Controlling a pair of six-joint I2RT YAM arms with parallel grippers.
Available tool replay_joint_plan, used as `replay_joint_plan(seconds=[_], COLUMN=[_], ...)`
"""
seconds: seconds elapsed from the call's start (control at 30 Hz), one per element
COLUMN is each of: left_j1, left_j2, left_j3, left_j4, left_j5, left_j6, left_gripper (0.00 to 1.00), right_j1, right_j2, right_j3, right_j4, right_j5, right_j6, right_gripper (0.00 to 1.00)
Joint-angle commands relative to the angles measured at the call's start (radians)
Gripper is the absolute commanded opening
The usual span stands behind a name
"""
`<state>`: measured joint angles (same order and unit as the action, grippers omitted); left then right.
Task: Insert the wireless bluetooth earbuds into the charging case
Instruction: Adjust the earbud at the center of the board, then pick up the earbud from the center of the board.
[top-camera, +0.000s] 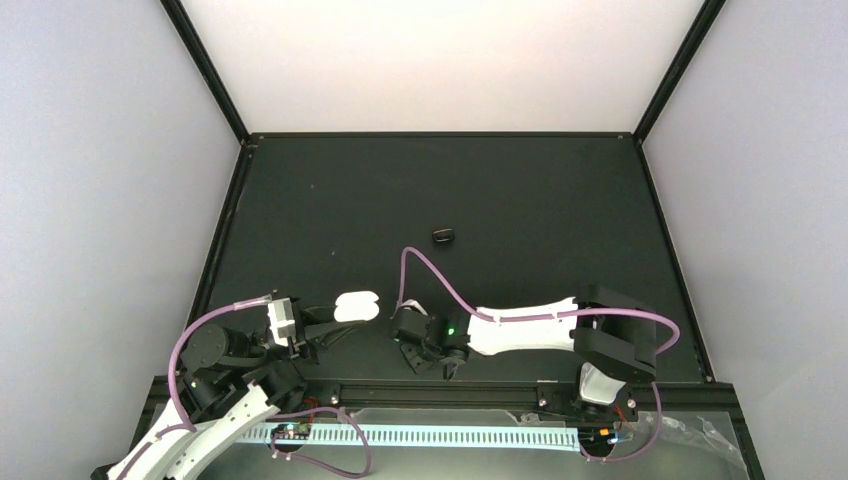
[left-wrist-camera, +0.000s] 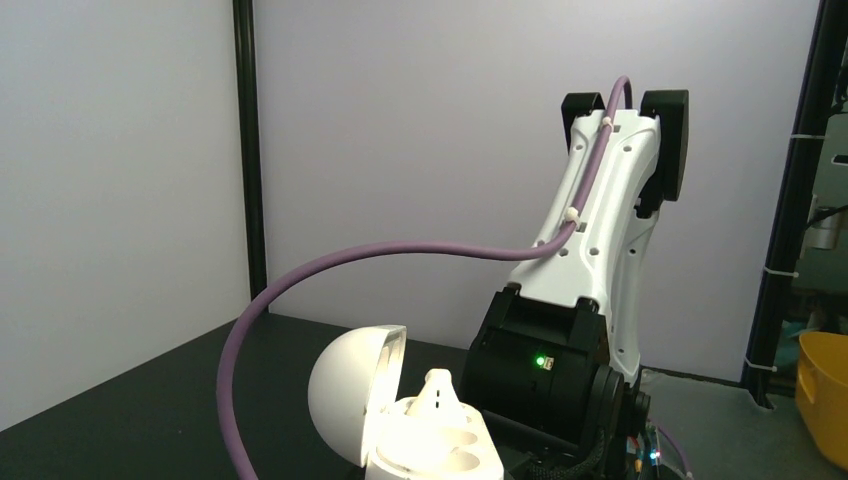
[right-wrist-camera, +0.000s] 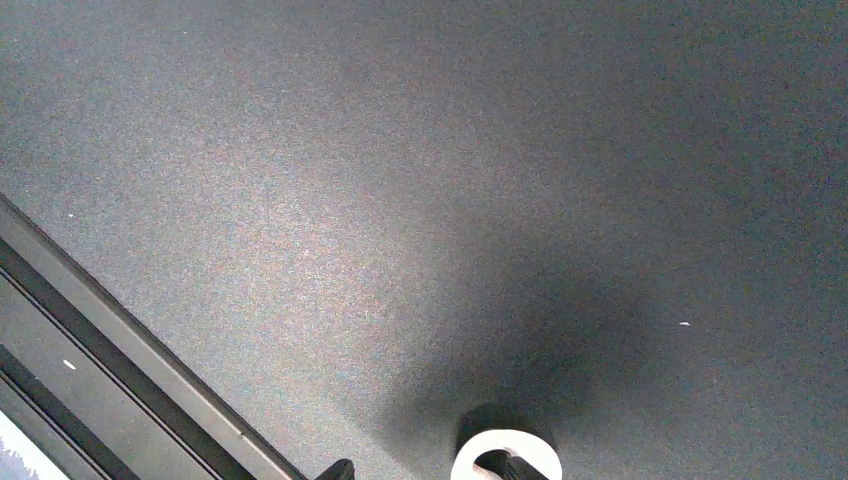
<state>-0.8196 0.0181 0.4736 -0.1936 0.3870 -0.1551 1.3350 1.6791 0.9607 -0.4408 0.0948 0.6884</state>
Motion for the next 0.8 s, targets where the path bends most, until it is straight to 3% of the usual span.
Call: replay_joint_plan(seconds=[0.0,0.77], left_j1=[-0.003,-0.003], left_j2=[-0.018,-0.017], left_j3=[0.003,0.003], left_j4=[0.008,0.011], left_j5=[-0.009,-0.008], left_j6=[0.008,0.006], left_gripper=[0.02,0.02], right_j1=[0.000,-0.001], right_j2=[-0.004,-0.063], right_j3=[-0.038,-0.075], right_j4=[-0.043,-0.097], right_j5=[0.060,0.134], right_j6=[0.030,0.081], right_gripper=[0.38,0.23])
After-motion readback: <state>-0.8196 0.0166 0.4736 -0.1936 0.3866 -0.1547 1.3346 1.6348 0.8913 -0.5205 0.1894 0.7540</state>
